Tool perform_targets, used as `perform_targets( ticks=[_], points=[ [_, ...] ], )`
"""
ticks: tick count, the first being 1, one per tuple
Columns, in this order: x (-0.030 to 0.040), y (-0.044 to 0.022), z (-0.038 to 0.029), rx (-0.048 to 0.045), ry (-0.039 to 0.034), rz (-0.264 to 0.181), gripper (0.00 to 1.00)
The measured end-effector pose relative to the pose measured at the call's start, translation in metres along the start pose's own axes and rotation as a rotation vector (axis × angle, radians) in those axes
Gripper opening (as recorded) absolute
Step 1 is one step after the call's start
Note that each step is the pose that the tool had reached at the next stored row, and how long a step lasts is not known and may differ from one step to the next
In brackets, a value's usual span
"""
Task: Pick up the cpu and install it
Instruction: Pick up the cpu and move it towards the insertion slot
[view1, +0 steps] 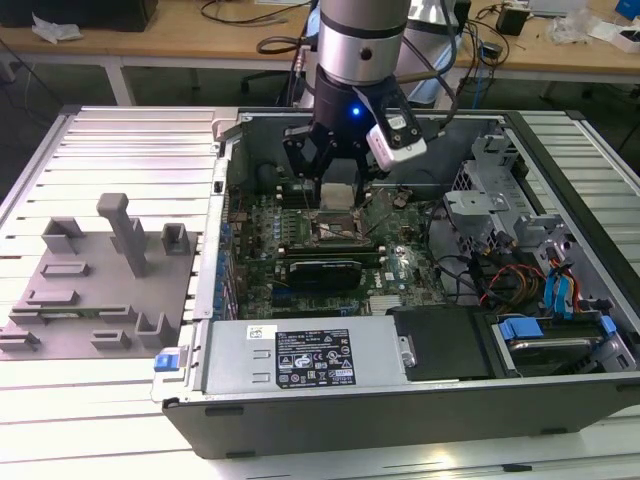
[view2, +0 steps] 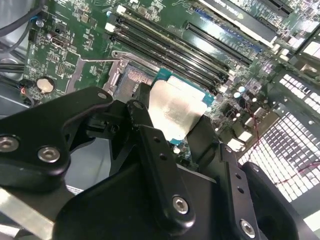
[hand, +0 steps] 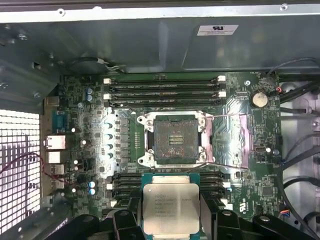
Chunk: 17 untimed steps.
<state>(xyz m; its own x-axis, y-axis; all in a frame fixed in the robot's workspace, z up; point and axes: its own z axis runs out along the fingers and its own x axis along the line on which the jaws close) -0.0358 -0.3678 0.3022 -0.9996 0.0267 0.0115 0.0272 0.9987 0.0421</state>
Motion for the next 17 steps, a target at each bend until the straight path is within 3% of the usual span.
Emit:
perform_targets(
  ticks=[7, 13, 17],
  points=[
    [-0.0013, 0.0089, 0.0139, -0.0009, 0.0021, 0.0, 0.55],
    [-0.0012, 0.0094, 0.0151, -0.0009, 0.0022, 0.0, 0.55],
    [-0.0012, 0.0094, 0.0194, -0.0009, 0.0021, 0.0, 0.55]
  ],
)
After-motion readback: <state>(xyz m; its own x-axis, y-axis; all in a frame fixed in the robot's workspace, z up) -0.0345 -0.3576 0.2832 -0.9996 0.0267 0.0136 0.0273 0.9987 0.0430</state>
